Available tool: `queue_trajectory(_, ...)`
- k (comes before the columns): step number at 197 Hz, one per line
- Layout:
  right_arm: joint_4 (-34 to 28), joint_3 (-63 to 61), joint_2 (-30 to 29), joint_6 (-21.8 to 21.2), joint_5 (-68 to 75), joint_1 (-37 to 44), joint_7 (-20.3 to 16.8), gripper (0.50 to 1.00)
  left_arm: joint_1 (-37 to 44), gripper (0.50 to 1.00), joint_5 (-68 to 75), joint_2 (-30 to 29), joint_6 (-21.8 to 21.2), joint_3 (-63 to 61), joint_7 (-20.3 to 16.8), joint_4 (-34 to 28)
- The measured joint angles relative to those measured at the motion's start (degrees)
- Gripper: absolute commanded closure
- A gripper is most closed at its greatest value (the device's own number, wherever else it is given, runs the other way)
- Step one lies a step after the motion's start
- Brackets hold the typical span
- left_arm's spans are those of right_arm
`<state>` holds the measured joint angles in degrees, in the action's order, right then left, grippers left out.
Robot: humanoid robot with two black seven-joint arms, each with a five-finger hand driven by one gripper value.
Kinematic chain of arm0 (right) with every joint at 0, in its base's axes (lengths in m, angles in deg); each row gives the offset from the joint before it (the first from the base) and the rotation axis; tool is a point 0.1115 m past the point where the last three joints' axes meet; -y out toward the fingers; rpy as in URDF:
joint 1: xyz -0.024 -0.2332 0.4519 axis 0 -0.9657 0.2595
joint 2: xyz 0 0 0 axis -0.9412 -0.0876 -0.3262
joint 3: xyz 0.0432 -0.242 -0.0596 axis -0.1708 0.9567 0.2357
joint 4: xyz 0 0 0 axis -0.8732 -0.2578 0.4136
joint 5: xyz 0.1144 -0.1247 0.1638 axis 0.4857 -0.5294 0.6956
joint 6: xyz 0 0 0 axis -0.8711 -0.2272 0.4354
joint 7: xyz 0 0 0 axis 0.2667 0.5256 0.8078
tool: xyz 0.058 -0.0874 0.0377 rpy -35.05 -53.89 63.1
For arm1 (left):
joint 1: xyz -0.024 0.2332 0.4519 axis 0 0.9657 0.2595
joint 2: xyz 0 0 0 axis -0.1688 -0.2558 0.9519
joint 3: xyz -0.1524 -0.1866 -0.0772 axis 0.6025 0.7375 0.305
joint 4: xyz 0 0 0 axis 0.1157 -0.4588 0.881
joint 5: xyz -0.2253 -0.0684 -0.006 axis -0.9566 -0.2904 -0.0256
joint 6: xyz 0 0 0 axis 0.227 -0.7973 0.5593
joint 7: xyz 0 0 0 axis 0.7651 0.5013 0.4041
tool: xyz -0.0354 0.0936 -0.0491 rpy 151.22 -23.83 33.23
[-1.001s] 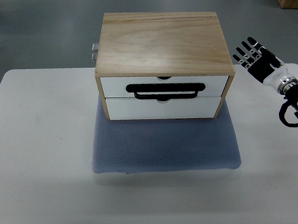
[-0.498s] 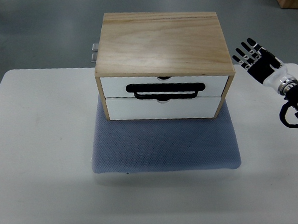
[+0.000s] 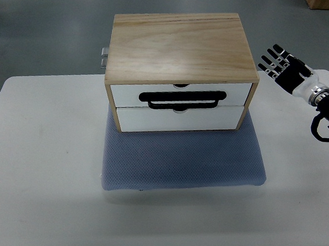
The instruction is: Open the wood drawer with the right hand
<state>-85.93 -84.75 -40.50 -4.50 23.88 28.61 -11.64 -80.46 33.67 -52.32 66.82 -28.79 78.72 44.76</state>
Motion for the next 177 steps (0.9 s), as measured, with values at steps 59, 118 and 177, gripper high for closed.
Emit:
queue_trajectory(59, -0.01, 0.07, 0.43, -0.79, -1.14, -1.18, 0.0, 0.546, 0.0, 0.5, 0.0, 0.0, 0.0, 0.01, 0.0, 0.0)
queue_trajectory(118, -0.61, 0.13, 1.74, -0.16, -4.77, -2.54, 0.59, 0.546, -0.01, 0.5, 0.0, 0.0, 0.0, 0.03, 0.0, 0.0)
queue_trajectory(177, -9.5, 2.23, 10.69, 1.03, -15.37, -3.13, 8.97, 0.548, -0.01, 0.5, 0.0, 0.0, 0.0, 0.05, 0.0, 0.0)
